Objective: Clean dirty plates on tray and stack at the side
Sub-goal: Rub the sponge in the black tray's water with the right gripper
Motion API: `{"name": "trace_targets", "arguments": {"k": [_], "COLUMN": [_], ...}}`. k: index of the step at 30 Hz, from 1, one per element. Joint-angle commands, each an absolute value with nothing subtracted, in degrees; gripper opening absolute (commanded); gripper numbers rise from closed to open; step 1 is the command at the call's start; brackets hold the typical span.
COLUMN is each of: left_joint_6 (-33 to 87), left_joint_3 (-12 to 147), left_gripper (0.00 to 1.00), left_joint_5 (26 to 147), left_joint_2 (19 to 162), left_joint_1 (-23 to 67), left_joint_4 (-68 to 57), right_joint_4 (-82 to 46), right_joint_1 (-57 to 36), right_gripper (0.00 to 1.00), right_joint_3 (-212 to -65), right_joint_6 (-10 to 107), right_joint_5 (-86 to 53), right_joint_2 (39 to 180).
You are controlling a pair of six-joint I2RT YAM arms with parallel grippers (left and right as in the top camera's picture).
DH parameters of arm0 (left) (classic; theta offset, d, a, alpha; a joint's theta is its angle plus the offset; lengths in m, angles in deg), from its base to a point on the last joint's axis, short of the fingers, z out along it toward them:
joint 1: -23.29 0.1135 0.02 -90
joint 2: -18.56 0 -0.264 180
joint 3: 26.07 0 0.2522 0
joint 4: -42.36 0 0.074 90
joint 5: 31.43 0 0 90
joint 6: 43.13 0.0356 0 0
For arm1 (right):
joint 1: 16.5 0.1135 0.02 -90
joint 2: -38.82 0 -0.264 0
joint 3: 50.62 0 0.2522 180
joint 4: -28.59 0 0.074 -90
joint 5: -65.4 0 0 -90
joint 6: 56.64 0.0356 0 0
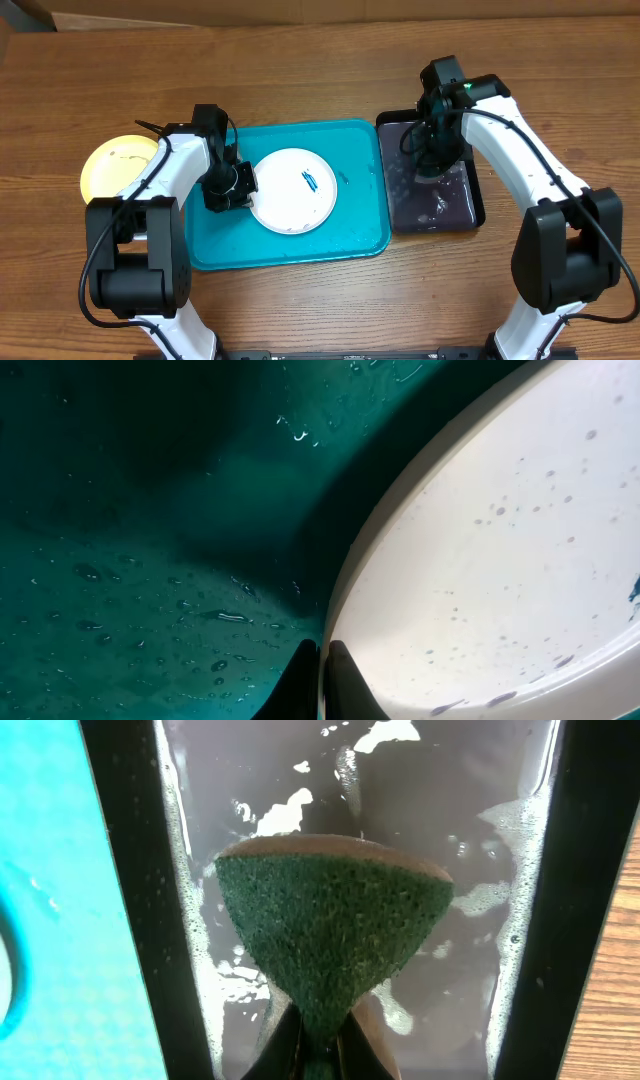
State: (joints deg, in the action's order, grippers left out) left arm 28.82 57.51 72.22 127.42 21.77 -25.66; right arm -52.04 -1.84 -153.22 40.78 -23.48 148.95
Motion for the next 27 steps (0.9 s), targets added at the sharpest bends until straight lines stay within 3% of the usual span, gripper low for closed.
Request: {"name": "trace_targets", "arguments": {"k": [1, 27], "left_joint_6": [28.6, 28.6], "left_joint_3": [57.2, 57.2], "left_gripper": [0.04, 0.04], "left_joint_5": [72.2, 72.1], "left_joint_2": [126.3, 126.3], "left_joint_1": [21.3, 15.5], "left_joint_4": [-25.8, -24.7], "right_joint_4": [-51.9, -56.2], "right_joint_1": [-2.0, -0.7], "right_gripper": [0.04, 0.04], "right_joint_3": [-154.8, -153.4], "right_joint_6": [40.6, 42.2], "right_joint_5": [-23.7, -22.8], "right_joint_2": [147.0, 147.0]}}
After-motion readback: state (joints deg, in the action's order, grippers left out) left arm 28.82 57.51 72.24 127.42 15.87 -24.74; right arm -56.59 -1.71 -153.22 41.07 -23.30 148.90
